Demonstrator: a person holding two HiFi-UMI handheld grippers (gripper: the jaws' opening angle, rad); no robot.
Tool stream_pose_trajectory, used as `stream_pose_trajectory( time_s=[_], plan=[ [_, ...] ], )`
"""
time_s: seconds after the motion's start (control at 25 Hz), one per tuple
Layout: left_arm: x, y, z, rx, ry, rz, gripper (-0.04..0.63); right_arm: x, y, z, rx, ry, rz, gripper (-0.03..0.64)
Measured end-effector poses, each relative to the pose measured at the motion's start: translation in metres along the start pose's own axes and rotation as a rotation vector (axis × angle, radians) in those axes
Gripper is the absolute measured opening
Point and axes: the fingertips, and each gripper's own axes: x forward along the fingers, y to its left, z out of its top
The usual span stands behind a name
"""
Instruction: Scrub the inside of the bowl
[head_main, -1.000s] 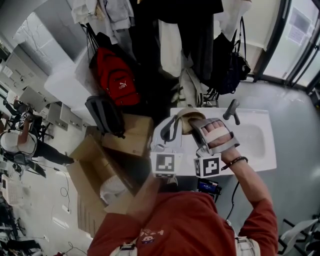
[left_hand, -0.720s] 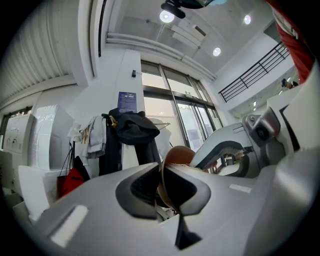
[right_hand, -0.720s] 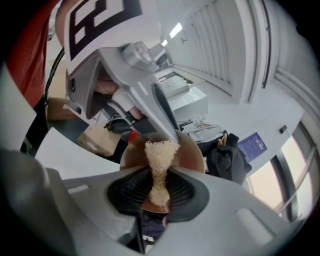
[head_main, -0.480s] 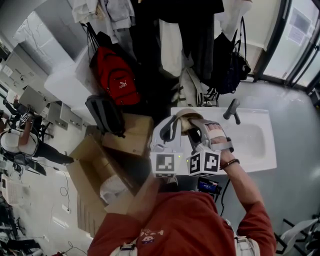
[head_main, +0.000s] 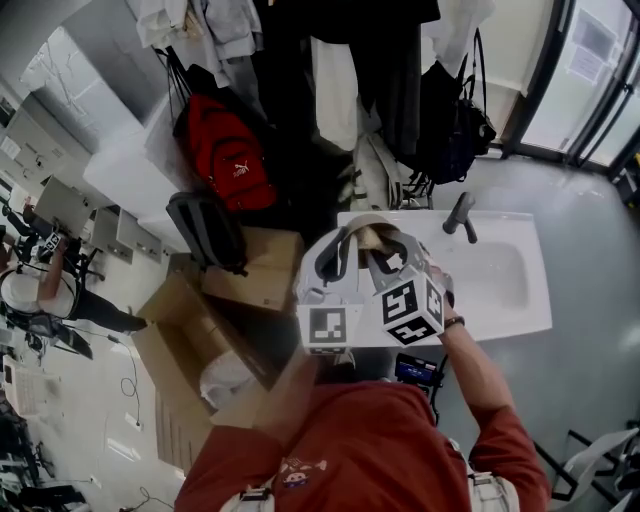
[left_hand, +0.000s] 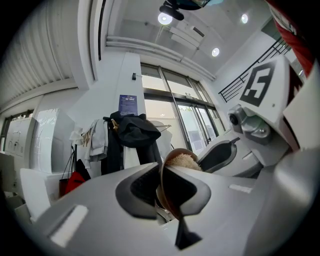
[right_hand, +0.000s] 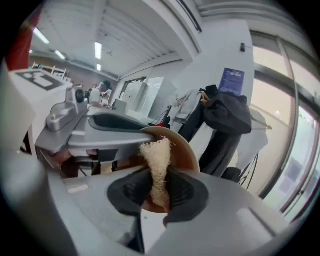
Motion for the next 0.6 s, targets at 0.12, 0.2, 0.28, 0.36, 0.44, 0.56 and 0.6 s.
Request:
stream_pose_trajectory(
  time_s=[0.12,0.2,0.28,0.36,0.44,0.56,0.6],
  plan=[
    [0.0,0.0,0.011,-0.023,-0.053,0.015,0.035,-0.001,-0.007,0.006,0.169,-0.025,0.018,0.075],
    [-0.002,0.001,0.017,-0.034,-0.074,0.026,0.035,-0.001,-0.008,0.01,0.279,-0.042,0.034,0.075],
    [-0.004,0.001,0.021,-0.045,-0.089,0.033,0.037,-0.003,-0.009,0.011,0.381,-0.054,0.045,0.075],
    [-0.005,0.0,0.024,-0.055,-0.099,0.038,0.037,-0.005,-0.013,0.011,0.487,-0.065,0.057,0.075],
    [-0.006,0.0,0.026,-0.058,-0.105,0.042,0.035,-0.007,-0.015,0.01,0.593,-0.076,0.073,0.075],
    [-0.008,0.0,0.026,-0.066,-0.103,0.048,0.036,-0.008,-0.017,0.01,0.716,-0.091,0.084,0.075],
    [-0.008,0.0,0.026,-0.065,-0.103,0.049,0.035,-0.009,-0.017,0.01,0.754,-0.098,0.087,0.075]
  ],
)
